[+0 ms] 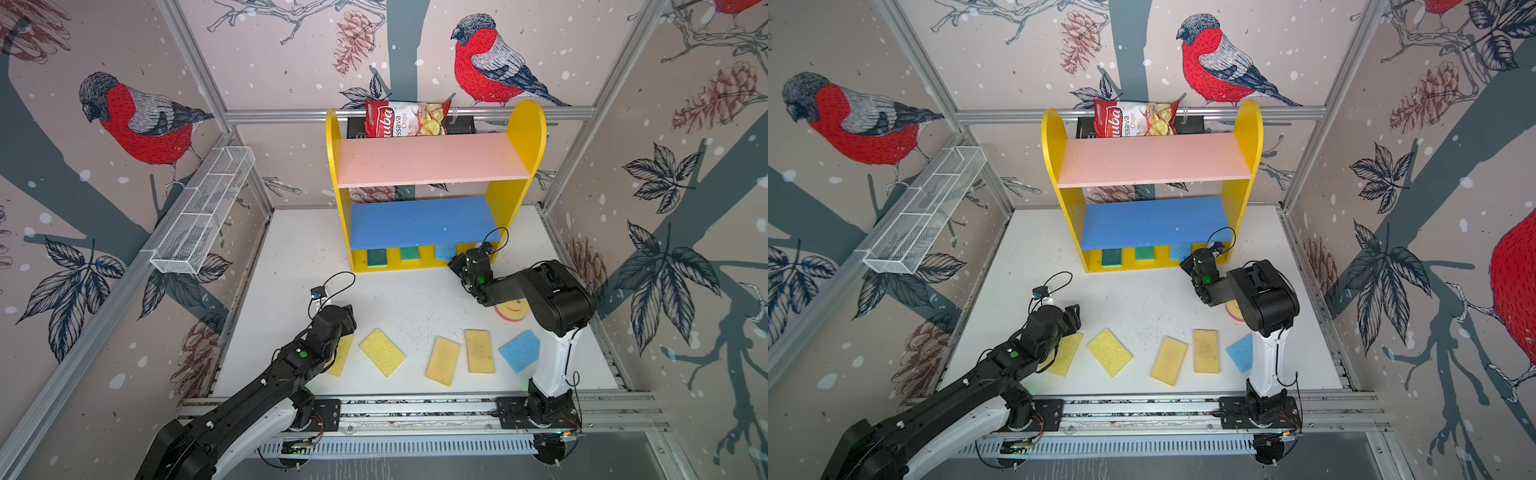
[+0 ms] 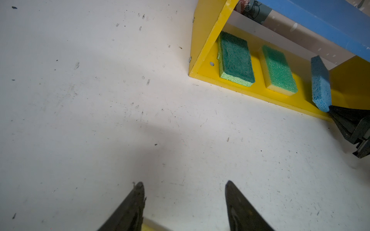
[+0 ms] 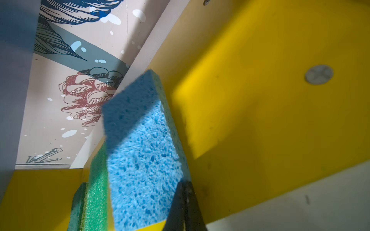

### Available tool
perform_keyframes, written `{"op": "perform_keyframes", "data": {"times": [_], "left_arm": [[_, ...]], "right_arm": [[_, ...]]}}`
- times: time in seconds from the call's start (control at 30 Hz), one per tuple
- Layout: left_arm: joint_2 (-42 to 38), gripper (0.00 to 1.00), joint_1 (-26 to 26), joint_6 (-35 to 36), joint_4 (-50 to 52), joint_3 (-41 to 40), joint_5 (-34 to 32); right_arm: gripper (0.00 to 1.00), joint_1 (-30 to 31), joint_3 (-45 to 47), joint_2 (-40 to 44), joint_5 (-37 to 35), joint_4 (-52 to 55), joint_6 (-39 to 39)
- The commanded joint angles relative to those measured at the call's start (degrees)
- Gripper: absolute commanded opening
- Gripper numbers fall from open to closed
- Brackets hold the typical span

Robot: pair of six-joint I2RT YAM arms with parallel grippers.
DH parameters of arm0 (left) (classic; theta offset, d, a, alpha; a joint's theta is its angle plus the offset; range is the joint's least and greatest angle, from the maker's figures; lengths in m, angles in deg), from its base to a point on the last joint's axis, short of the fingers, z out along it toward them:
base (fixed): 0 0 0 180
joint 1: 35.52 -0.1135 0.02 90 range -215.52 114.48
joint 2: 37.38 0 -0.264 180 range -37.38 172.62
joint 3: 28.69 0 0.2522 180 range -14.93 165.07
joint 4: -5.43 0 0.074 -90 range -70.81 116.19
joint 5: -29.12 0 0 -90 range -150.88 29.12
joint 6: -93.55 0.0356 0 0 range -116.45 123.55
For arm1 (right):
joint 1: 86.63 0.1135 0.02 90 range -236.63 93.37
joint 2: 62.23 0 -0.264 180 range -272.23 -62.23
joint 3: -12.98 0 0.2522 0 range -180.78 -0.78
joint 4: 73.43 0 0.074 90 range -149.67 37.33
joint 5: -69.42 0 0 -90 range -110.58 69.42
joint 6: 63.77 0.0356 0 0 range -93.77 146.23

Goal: Arrange cleaning sponges on a shelf
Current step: Move the cleaning sponge to the shelf.

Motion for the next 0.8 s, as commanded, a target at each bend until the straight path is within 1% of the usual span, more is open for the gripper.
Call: {"op": "perform_keyframes", "data": {"times": [0.0, 0.2, 0.23, 0.37, 0.4, 0.5, 0.63, 0.77], "left_arm": [[-0.1, 0.63, -0.09, -0.3, 0.77, 0.05, -0.46], [0.18, 0.63, -0.09, -0.62, 0.52, -0.13, -0.32], [0.31, 0.63, -0.05, -0.7, 0.36, -0.17, -0.27], [0.99, 0.63, -0.09, -0.94, -0.19, -0.07, 0.22], [1.13, 0.63, -0.09, -0.91, -0.23, -0.08, 0.3], [1.3, 0.63, -0.09, -1.04, -0.4, -0.03, 0.5], [0.74, 0.63, -0.09, -1.06, 0.04, -0.21, 0.36], [-0.16, 0.63, -0.07, -1.1, 0.34, -0.67, 0.25]], "right_arm": [[0.01, 0.05, -0.59, 0.6, 0.72, -1.19, -6.27], [0.01, 0.14, -0.09, 2.83, -0.12, -0.11, -9.26], [0.02, 0.15, 0.05, 3.07, -0.16, -0.16, -9.37], [0.25, 0.07, 1.56, 3.92, -0.33, -1.65, -8.39], [0.3, 0.07, 2.04, 4.15, -0.24, -2.36, -7.88], [0.34, -0.22, 3.44, 4.35, 0.52, -4.22, -6.05], [0.35, -0.96, 6.06, 4.88, 1.98, -7.91, -2.81], [0.29, -1.67, 8.41, 5.18, 4.38, -11.61, 0.36]]}}
